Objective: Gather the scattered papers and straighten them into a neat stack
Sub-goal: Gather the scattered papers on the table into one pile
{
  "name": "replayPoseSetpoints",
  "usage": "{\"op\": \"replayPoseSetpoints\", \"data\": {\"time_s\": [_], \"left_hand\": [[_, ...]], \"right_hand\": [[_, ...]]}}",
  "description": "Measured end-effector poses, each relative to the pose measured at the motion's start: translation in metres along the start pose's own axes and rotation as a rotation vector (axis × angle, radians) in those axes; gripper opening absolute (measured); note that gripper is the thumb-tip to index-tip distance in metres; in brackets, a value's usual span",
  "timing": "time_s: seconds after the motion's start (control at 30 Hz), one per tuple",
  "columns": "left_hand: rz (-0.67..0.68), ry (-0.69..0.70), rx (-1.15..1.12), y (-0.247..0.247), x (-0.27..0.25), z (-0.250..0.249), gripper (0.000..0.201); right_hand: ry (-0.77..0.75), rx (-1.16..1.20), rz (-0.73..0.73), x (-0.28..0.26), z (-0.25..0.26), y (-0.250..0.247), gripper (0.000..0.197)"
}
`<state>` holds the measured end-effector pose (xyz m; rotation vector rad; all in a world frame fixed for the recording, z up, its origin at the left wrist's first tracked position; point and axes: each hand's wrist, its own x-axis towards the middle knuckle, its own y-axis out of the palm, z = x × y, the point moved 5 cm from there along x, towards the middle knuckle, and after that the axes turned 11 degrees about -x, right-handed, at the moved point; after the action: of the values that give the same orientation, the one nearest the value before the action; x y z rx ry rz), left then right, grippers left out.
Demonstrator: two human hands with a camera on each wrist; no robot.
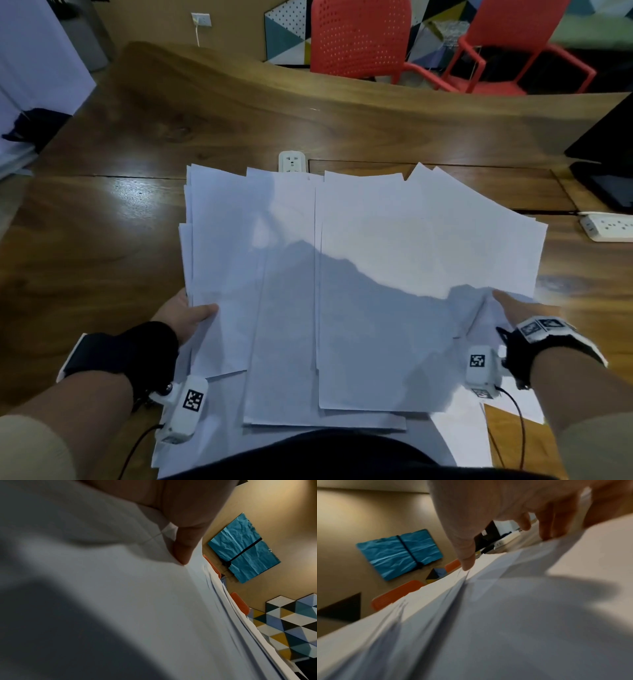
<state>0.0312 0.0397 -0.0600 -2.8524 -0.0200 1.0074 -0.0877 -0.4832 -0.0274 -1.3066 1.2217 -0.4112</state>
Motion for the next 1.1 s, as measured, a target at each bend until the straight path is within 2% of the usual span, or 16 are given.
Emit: {"op": "replayPoseSetpoints", "data": {"time_s": [0.03, 0.07, 0.17, 0.23, 0.33, 0.43, 0.57, 0.73, 0.8, 0.87, 0.9, 1.03, 1.1], "left_hand": [[0.001, -0.008, 0.003, -0.001, 0.000, 0.000, 0.044], [0.006, -0.012, 0.001, 0.000, 0.000, 0.000, 0.045], [0.007, -0.024, 0.005, 0.000, 0.000, -0.001, 0.047], [0.006, -0.022, -0.005, 0.001, -0.003, -0.003, 0.048], [0.002, -0.016, -0.007, 0.003, -0.005, -0.004, 0.047], [0.000, -0.008, 0.005, 0.003, -0.006, -0.005, 0.047], [-0.016, 0.015, -0.002, 0.001, -0.006, -0.005, 0.045], [0.005, 0.018, -0.002, 0.001, -0.005, -0.004, 0.043], [0.002, 0.023, -0.011, 0.001, -0.004, -0.004, 0.043], [0.016, 0.037, -0.042, 0.001, -0.003, -0.004, 0.043], [0.025, 0.038, -0.047, 0.001, -0.003, -0.003, 0.043], [0.008, 0.042, 0.018, -0.001, -0.002, -0.004, 0.043], [-0.002, 0.043, 0.032, -0.002, -0.001, -0.003, 0.044]], "right_hand": [[0.016, 0.037, 0.025, 0.001, -0.005, 0.000, 0.079], [0.045, 0.203, 0.089, -0.004, -0.004, -0.003, 0.072], [-0.033, 0.309, 0.072, -0.009, -0.003, -0.016, 0.063], [0.019, 0.399, 0.114, -0.004, 0.000, -0.015, 0.065], [-0.008, 0.372, 0.152, -0.002, 0.014, -0.009, 0.068], [-0.034, 0.258, 0.095, -0.007, 0.025, -0.008, 0.071], [-0.093, 0.265, 0.053, -0.012, 0.039, -0.014, 0.055], [-0.070, 0.215, 0.069, -0.009, 0.032, -0.020, 0.048], [-0.035, 0.168, 0.074, -0.008, 0.030, -0.019, 0.057], [0.026, 0.156, 0.039, -0.007, 0.026, -0.017, 0.086], [0.032, 0.169, 0.032, -0.006, 0.025, -0.017, 0.092], [0.008, 0.300, 0.114, -0.008, 0.027, -0.018, 0.076], [0.031, 0.403, 0.153, -0.010, 0.025, -0.015, 0.078]]}}
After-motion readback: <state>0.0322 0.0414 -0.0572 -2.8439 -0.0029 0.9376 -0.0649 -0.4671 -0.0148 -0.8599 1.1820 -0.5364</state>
